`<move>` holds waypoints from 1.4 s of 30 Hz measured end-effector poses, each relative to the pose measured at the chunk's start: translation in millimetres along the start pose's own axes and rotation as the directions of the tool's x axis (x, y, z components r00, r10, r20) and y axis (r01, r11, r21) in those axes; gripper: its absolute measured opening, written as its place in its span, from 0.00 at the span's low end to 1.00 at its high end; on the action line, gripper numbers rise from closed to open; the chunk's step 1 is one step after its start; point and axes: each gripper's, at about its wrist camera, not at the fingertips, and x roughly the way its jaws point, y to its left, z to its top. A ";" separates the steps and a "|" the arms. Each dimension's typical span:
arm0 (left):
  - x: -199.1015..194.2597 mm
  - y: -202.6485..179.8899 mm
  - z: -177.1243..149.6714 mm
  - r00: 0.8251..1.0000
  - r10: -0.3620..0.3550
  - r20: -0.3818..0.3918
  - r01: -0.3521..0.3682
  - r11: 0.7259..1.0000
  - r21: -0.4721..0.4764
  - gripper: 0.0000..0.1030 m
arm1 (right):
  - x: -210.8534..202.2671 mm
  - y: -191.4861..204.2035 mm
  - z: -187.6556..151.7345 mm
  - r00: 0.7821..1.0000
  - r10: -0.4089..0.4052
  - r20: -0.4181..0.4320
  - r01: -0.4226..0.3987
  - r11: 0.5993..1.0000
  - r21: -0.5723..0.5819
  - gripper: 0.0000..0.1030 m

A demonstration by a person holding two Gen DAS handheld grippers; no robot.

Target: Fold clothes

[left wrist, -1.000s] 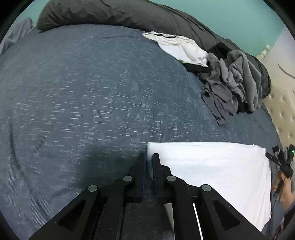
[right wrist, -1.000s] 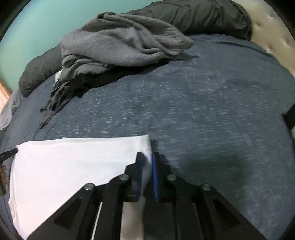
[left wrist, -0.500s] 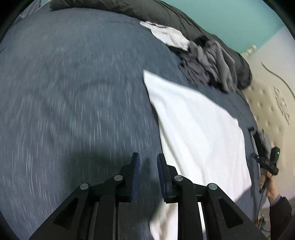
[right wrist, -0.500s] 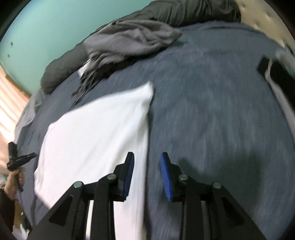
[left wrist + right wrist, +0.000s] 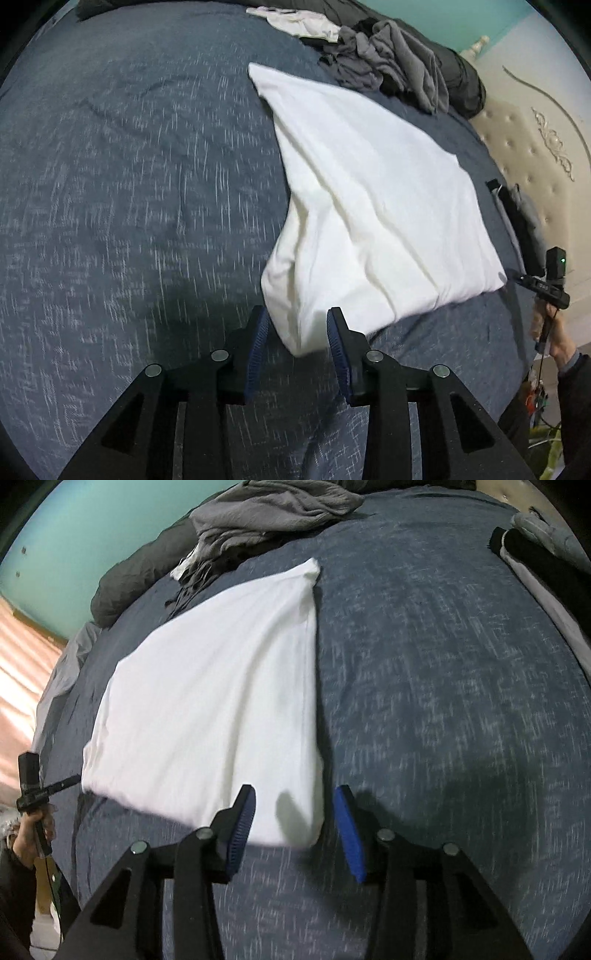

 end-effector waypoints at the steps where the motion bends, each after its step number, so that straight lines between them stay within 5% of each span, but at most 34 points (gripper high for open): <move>1: 1.1 -0.2 -2.0 1.000 0.001 -0.004 -0.001 1.000 -0.001 0.35 | 0.7 3.6 -2.7 1.000 -0.003 -0.006 0.003 1.000 -0.007 0.44; 8: 9.0 -7.6 -11.0 0.999 0.033 -0.018 -0.032 0.999 0.038 0.34 | 10.3 10.8 -17.9 0.998 -0.033 -0.046 0.031 0.999 -0.041 0.44; 11: 9.2 -9.1 -10.6 0.999 0.033 -0.017 -0.032 0.998 0.045 0.04 | 14.5 10.8 -19.9 0.998 -0.036 -0.048 0.034 0.998 -0.045 0.39; 13: 9.2 -10.7 -9.8 0.999 0.037 -0.019 -0.036 0.998 0.051 0.04 | 15.1 11.3 -20.8 0.998 -0.037 -0.041 0.035 0.998 -0.053 0.14; 16: 7.2 -15.2 -4.0 0.999 0.042 -0.007 -0.041 0.997 0.062 0.03 | 13.7 12.5 -21.2 0.999 -0.035 -0.025 0.033 0.997 -0.066 0.08; 28: -35.1 2.1 4.2 0.996 0.061 0.061 -0.064 0.996 0.054 0.02 | -29.4 13.6 -18.1 0.991 -0.072 0.113 0.078 0.996 -0.044 0.05; 37: -7.5 14.7 -10.3 1.000 0.010 0.001 -0.009 0.998 -0.066 0.02 | 2.4 -1.8 -28.2 0.999 -0.035 0.037 0.035 0.999 0.022 0.05; 42: -12.0 6.0 -5.9 1.000 0.018 -0.004 -0.018 0.999 -0.042 0.04 | -0.2 -11.6 -26.1 0.998 0.024 0.050 -0.027 0.998 0.062 0.09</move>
